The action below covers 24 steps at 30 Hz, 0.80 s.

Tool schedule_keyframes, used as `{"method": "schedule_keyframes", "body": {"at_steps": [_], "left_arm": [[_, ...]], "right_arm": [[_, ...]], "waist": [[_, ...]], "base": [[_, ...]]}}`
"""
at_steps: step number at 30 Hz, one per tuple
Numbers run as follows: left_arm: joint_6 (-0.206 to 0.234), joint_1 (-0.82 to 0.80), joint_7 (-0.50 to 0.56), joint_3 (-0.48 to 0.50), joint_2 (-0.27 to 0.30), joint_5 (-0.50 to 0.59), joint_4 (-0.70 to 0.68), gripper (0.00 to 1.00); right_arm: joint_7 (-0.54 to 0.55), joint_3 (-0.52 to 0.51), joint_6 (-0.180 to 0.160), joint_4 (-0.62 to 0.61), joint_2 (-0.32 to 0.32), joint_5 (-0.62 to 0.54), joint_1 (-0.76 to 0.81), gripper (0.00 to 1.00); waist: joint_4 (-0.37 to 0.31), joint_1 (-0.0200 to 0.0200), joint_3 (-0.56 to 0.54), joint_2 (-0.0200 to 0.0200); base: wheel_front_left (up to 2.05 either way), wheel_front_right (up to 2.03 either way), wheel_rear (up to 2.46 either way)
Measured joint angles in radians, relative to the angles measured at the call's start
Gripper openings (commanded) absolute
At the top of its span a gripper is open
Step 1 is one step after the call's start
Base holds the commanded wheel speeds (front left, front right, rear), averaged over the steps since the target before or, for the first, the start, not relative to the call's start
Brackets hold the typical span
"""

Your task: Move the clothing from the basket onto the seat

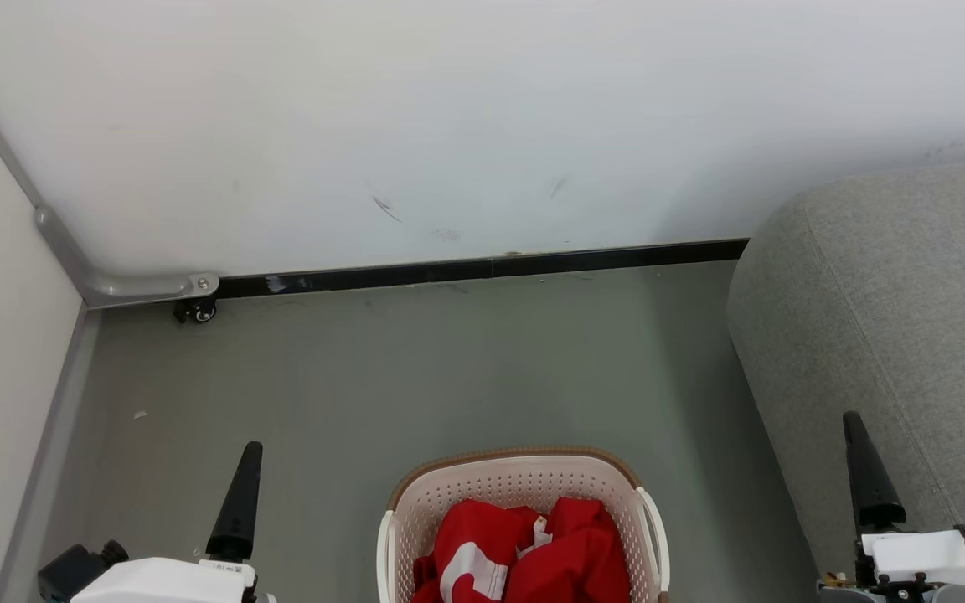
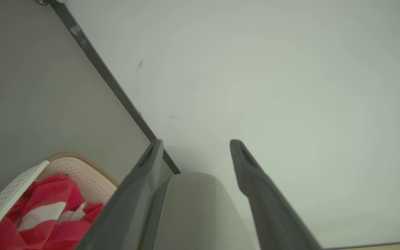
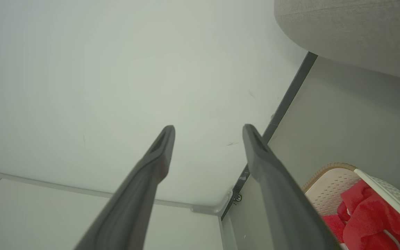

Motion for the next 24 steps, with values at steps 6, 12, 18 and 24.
{"method": "schedule_keyframes", "body": {"at_steps": [6, 12, 18, 24], "left_arm": [[0.011, -0.009, -0.023, -0.021, 0.004, 0.107, -0.021, 1.0], [0.026, -0.009, -0.042, -0.046, 0.011, 0.225, -0.045, 1.0], [0.045, -0.009, -0.065, -0.078, 0.028, 0.357, -0.065, 1.0], [0.066, -0.009, -0.083, -0.114, 0.042, 0.497, -0.081, 1.0]], "right_arm": [[-0.018, 0.01, 0.0, -0.008, -0.005, -0.099, 0.0, 1.0], [-0.037, 0.02, 0.0, -0.015, -0.008, -0.211, 0.0, 1.0], [-0.062, 0.023, 0.0, -0.017, -0.007, -0.322, 0.0, 1.0], [-0.08, 0.024, 0.0, -0.019, -0.007, -0.447, 0.0, 1.0]], "waist": [[0.001, 0.0043, -0.003, 0.0], [0.003, 0.0056, -0.004, 0.0], [0.004, 0.0038, -0.004, 0.0], [0.004, -0.0013, -0.001, 0.0]], "base": [[0.0, 0.0, 0.0], [0.0, 0.0, 0.0], [0.0, 0.0, 0.0], [0.0, 0.0, 0.0]]}}
